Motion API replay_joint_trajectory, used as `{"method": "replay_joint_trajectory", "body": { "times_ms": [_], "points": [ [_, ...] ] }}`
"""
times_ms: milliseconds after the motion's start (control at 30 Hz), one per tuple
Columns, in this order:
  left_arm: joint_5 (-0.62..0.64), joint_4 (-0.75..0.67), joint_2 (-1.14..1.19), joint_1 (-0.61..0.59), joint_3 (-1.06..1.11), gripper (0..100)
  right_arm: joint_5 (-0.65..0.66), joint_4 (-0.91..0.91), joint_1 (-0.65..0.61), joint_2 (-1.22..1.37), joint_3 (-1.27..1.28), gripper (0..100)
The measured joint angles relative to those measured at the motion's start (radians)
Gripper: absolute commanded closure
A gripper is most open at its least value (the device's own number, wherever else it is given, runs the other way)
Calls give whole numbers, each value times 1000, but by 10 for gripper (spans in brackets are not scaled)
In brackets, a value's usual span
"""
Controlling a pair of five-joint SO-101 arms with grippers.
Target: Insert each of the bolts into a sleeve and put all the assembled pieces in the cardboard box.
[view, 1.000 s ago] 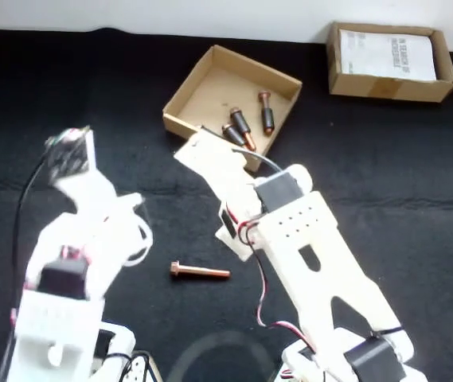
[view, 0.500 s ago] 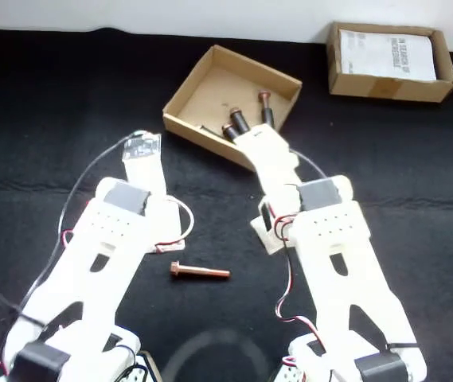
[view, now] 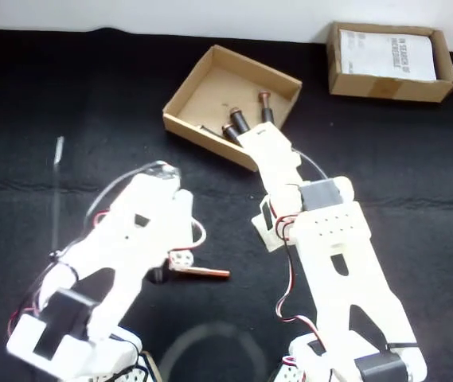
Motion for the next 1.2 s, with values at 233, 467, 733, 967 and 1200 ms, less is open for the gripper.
{"method": "replay_joint_trajectory", "body": {
  "times_ms": [233, 467, 733, 967, 1200],
  "points": [
    [0, -34, 20, 117, -2, 991, 0, 0, 0, 0, 0, 991],
    [0, -180, 25, 118, -2, 991, 0, 8, 0, 0, 0, 991],
    [2, -233, 158, 118, -14, 991, 0, 11, 12, 0, 0, 991],
    [5, -301, 216, 51, -74, 991, 0, 11, 12, 0, 0, 991],
    [5, -474, 227, -43, -152, 991, 0, 11, 12, 0, 0, 991]
  ]
}}
